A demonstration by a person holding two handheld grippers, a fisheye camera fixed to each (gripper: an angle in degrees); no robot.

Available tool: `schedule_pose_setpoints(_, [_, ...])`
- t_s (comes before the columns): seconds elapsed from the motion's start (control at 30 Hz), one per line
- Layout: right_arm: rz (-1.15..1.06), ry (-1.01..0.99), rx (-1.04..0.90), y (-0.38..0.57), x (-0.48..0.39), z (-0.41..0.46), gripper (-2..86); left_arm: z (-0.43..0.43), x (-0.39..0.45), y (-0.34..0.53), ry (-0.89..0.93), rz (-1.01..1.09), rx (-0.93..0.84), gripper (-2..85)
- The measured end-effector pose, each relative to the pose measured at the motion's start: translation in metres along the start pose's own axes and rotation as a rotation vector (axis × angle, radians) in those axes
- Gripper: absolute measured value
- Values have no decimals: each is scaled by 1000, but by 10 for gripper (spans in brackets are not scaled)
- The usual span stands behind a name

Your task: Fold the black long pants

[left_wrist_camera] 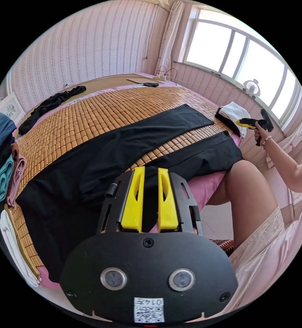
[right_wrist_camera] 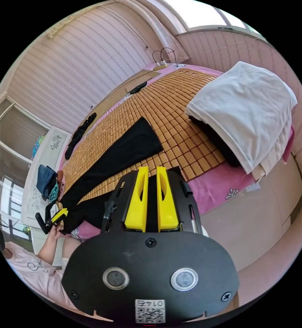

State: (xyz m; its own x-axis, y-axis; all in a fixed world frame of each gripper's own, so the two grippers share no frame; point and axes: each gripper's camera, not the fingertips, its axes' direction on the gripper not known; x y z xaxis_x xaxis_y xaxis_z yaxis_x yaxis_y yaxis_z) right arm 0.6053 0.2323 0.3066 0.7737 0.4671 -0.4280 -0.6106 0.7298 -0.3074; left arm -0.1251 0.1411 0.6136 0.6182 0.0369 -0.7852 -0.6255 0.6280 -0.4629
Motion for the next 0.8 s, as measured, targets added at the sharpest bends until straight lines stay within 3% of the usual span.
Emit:
schedule_pose_setpoints(0.2, [-58,183,-204,15,-35,90,-3,1,-35,29,-97,-70,-136,68])
schedule_pose_setpoints(0.33, [-46,161,-105,8,-48,110,-5,26,-55,51,-210,-125,-289,60])
schedule_pose_setpoints(0.47, [-66,208,-89,-9,-63,132,-5,25,-59,61,-189,-133,-209,47])
schedule_pose_setpoints(0.73, [-17,27,-170,-29,-65,161,-5,25,-74,57,-100,-211,-197,42])
schedule_pose_setpoints(0.8, [-26,64,-126,-29,-77,158,-4,21,-82,59,-56,-284,-194,44])
